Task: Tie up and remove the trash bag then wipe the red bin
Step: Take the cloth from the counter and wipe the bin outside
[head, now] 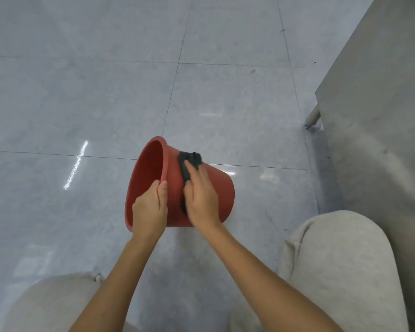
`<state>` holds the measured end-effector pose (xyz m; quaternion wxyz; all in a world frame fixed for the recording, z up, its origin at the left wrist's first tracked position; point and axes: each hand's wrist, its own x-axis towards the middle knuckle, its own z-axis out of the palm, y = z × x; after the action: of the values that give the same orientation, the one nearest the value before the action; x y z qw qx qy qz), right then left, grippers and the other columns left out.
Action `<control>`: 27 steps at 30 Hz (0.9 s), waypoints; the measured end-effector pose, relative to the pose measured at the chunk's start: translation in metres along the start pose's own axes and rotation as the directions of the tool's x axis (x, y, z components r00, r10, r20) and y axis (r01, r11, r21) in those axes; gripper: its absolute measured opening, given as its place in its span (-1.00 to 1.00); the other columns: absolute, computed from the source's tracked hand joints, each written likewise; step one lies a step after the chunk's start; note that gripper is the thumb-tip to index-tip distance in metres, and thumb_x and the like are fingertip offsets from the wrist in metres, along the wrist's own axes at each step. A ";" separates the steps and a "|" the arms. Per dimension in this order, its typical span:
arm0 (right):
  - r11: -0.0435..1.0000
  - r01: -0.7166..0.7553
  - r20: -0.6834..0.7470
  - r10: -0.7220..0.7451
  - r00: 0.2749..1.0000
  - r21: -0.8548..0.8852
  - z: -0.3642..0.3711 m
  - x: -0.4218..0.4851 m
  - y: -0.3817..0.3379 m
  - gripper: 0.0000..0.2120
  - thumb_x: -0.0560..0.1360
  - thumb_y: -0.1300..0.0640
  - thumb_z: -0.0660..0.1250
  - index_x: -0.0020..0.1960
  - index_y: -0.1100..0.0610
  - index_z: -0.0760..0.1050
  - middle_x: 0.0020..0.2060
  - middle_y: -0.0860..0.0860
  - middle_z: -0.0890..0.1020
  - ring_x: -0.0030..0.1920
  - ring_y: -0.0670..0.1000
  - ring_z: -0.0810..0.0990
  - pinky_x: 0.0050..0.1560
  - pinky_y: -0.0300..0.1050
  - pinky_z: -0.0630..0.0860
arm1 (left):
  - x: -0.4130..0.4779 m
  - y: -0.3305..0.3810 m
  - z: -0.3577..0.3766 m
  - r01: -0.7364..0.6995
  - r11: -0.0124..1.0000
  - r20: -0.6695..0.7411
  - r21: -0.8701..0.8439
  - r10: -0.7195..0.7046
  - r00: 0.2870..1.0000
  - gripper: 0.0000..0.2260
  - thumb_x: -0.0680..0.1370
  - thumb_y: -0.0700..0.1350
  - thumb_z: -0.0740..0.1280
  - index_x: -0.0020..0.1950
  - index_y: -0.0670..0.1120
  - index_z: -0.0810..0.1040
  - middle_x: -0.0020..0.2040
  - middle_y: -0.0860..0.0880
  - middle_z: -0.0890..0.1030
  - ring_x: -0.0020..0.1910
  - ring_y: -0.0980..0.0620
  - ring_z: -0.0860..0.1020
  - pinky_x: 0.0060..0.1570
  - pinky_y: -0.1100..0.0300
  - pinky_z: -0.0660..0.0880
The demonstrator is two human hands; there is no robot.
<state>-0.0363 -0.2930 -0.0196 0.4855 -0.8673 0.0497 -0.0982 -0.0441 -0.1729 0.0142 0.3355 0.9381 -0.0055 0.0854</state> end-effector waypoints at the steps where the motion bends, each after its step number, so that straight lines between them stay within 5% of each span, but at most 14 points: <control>1: 0.999 0.046 0.003 -0.046 0.999 -0.015 0.005 -0.010 -0.005 -0.53 0.59 0.08 0.06 0.49 0.03 0.29 0.47 0.06 0.35 0.49 0.05 0.28 0.43 -0.09 0.25 | 0.000 0.001 0.001 0.007 1.000 0.002 -0.006 -0.007 1.000 -0.59 0.60 0.23 -0.12 -0.34 0.06 0.24 -0.50 0.11 0.33 -0.53 0.16 0.35 -0.48 0.30 0.18; 3: 0.997 0.055 -0.032 -0.056 0.998 -0.046 0.009 -0.022 0.000 -0.54 0.60 0.07 0.06 0.49 0.09 0.29 0.46 0.10 0.37 0.49 0.09 0.27 0.48 -0.04 0.21 | -0.003 0.002 0.000 0.033 0.999 0.010 -0.019 -0.032 0.999 -0.59 0.60 0.22 -0.11 -0.36 0.09 0.22 -0.51 0.10 0.33 -0.55 0.16 0.34 -0.49 0.32 0.17; 8: 0.978 -0.203 -0.133 0.195 0.972 -0.050 -0.003 -0.014 0.044 -0.58 0.58 0.24 0.13 0.42 0.15 0.40 0.43 0.09 0.41 0.48 0.09 0.30 0.44 0.06 0.29 | 0.003 0.001 -0.004 0.178 0.982 0.002 -0.068 -0.178 0.984 -0.60 0.64 0.11 -0.06 -0.38 0.08 0.25 -0.47 0.08 0.36 -0.48 0.15 0.36 -0.46 0.30 0.21; 12: 0.888 -0.459 -0.227 0.450 0.864 0.014 -0.013 0.018 0.049 -0.58 0.58 0.27 0.08 0.39 0.10 0.43 0.45 0.02 0.39 0.48 0.00 0.27 0.43 -0.01 0.28 | 0.012 0.005 -0.003 0.198 0.977 0.040 -0.080 -0.196 0.980 -0.59 0.64 0.11 -0.06 -0.38 0.06 0.26 -0.45 0.09 0.37 -0.44 0.12 0.39 -0.43 0.23 0.25; 17: 1.000 0.003 -0.102 -0.001 0.995 0.017 0.015 -0.013 0.000 -0.58 0.59 0.19 0.08 0.42 0.07 0.41 0.40 0.08 0.45 0.47 0.06 0.31 0.47 -0.10 0.23 | 0.020 0.014 0.001 0.197 0.973 0.063 -0.124 -0.190 0.980 -0.58 0.64 0.09 -0.05 -0.39 0.06 0.28 -0.47 0.09 0.39 -0.50 0.16 0.37 -0.45 0.25 0.25; 20: 0.995 0.095 -0.003 -0.095 0.995 -0.015 0.017 -0.037 0.011 -0.57 0.64 0.11 0.04 0.49 0.02 0.29 0.45 0.04 0.39 0.52 0.02 0.20 0.50 -0.15 0.15 | 0.019 0.009 -0.003 0.219 0.966 0.056 -0.136 -0.213 0.975 -0.58 0.65 0.08 -0.04 -0.38 0.05 0.30 -0.46 0.09 0.40 -0.51 0.18 0.38 -0.46 0.32 0.25; 24: 0.991 -0.136 -0.088 0.133 0.987 -0.021 0.001 -0.029 0.054 -0.58 0.61 0.23 0.11 0.45 0.07 0.36 0.47 0.06 0.36 0.51 0.04 0.23 0.46 -0.01 0.27 | 0.016 0.000 -0.006 0.245 0.963 0.018 -0.109 -0.244 0.969 -0.56 0.67 0.04 -0.05 -0.40 0.00 0.24 -0.45 0.04 0.37 -0.48 0.13 0.34 -0.46 0.27 0.22; 27: 0.913 -0.408 -0.143 0.403 0.904 -0.004 -0.015 -0.001 0.068 -0.57 0.60 0.23 0.11 0.44 0.03 0.38 0.45 0.00 0.38 0.45 0.01 0.33 0.32 -0.03 0.40 | 0.018 0.003 -0.005 0.258 0.960 0.021 -0.108 -0.258 0.966 -0.56 0.66 0.04 -0.06 -0.39 -0.02 0.26 -0.43 0.02 0.40 -0.45 0.10 0.37 -0.44 0.22 0.24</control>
<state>-0.0397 -0.3410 -0.0703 0.4758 -0.8371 0.2644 -0.0545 -0.0272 -0.1712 0.0232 0.3946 0.9113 0.1111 0.0374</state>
